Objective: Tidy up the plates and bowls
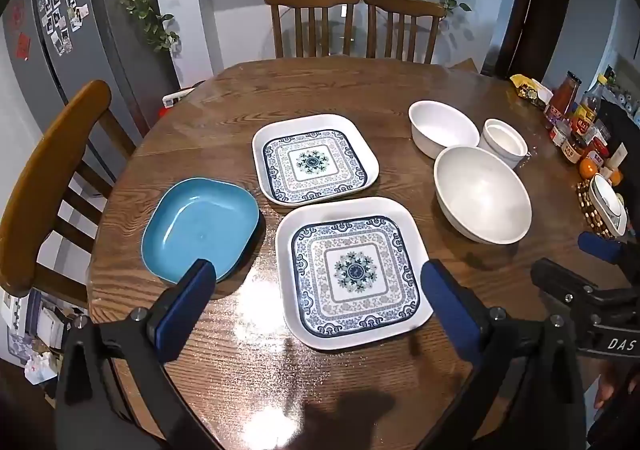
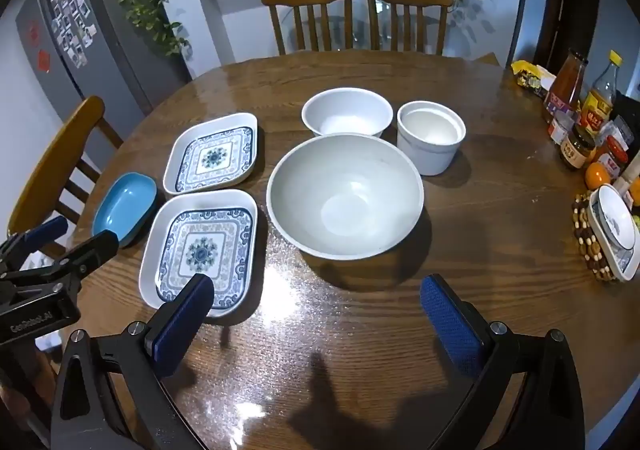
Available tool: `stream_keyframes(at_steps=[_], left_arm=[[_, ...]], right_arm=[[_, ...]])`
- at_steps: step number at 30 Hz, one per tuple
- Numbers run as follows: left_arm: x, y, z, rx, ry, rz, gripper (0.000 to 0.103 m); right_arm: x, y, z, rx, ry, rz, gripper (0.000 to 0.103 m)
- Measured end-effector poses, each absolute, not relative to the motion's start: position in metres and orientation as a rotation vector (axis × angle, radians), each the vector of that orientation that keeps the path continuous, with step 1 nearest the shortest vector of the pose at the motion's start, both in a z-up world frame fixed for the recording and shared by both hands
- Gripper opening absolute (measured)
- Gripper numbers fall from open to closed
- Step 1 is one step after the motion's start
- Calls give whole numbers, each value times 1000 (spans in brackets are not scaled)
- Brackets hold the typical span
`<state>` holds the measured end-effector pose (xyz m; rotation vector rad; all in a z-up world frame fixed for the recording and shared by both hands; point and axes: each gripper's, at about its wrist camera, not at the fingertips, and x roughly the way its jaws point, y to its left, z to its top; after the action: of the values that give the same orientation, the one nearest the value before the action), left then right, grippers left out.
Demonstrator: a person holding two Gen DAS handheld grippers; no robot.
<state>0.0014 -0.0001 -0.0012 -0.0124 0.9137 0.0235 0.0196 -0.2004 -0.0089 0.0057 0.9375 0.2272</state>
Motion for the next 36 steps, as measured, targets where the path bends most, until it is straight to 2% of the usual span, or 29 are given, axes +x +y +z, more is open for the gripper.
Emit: stream_keyframes(at_steps=[36], left_arm=[[5,-3,-7,5,898,26,102]], right_arm=[[16,-198,-8,-1,944,209,103]])
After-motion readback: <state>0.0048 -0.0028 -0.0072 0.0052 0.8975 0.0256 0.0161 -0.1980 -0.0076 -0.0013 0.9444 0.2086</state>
